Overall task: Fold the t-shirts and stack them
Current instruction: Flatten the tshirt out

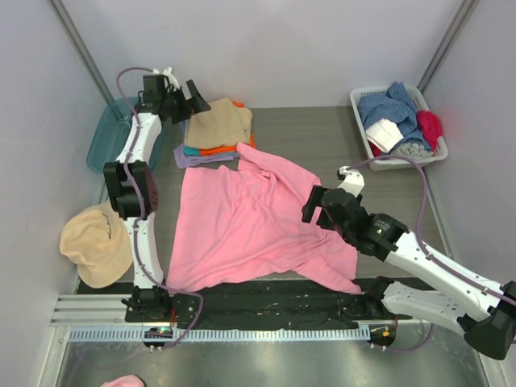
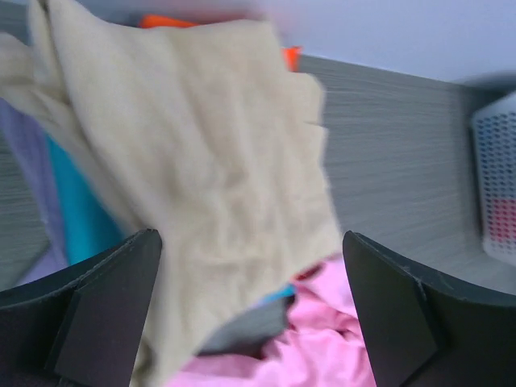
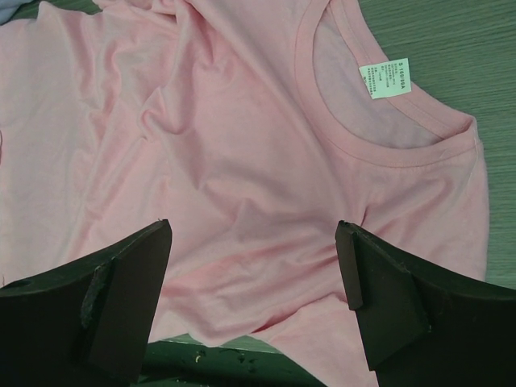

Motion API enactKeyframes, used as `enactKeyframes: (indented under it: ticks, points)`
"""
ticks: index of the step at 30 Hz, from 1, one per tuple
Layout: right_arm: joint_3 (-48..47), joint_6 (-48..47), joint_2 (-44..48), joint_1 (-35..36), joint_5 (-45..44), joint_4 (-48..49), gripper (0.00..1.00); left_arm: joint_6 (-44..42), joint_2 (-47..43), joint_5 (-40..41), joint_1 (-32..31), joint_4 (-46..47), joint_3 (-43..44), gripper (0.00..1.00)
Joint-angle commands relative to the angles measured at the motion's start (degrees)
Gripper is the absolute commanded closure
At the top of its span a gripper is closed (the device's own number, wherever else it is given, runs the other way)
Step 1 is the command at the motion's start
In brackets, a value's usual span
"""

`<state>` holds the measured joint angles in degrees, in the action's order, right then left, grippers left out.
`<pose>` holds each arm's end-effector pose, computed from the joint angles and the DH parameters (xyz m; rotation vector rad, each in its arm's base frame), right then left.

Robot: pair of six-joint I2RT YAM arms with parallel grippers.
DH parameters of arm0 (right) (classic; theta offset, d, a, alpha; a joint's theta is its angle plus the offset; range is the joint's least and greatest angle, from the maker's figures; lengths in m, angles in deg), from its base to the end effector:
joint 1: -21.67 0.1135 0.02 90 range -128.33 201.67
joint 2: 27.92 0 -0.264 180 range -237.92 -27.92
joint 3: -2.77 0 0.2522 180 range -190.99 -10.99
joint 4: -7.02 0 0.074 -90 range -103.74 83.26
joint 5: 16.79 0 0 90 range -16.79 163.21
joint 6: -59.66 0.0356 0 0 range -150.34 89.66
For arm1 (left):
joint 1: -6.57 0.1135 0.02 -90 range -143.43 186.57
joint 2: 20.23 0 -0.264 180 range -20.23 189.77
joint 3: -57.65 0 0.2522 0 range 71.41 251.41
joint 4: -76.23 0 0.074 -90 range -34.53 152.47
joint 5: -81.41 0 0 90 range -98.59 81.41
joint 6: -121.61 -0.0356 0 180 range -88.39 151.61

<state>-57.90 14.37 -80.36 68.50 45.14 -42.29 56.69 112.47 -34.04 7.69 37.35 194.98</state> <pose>0.1409 0.1257 0.2896 0.2089 2.1992 0.3327 0.5383 -0.0048 0.2681 -0.2400 2.1778 -0.7194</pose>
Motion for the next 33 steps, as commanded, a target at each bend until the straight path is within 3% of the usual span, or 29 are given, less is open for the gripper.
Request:
enactKeyframes:
  ticks: [1, 5, 9, 13, 17, 24, 33]
  points:
    - [-2.3, -2.8, -0.5, 0.2, 1.2, 0.3, 0.08, 0.5, -14.2, 2.0, -5.8, 1.1, -5.2, 0.0]
    - [-4.1, -3.7, -5.0, 0.1, 2.4, -2.4, 0.08, -1.1, -26.1, 8.3, -9.6, 1.0, -18.5, 0.0]
    - [-4.4, -4.1, -10.2, 0.2, 4.4, -1.3, 0.08, -1.5, -39.3, 17.4, -17.6, 1.7, -40.0, 0.0]
    - [-4.1, -5.4, -13.6, 0.3, 4.4, 2.8, 0.07, 2.2, -52.3, 28.3, -25.6, 0.7, -56.9, 0.0]
    - [-4.3, -7.5, -18.6, 0.2, 6.1, 6.5, 0.07, 6.9, -59.1, 36.3, -33.3, -0.4, -70.5, 0.0]
    - [-4.0, -9.1, -27.3, 0.1, 8.4, 14.1, 0.07, 14.3, -57.1, 44.3, -42.6, -2.0, -78.6, 0.0]
    - [-7.0, -10.5, -41.0, -0.2, 8.9, 17.9, 0.07, 17.2, -49.5, 44.6, -43.3, 3.1, -80.4, 0.0]
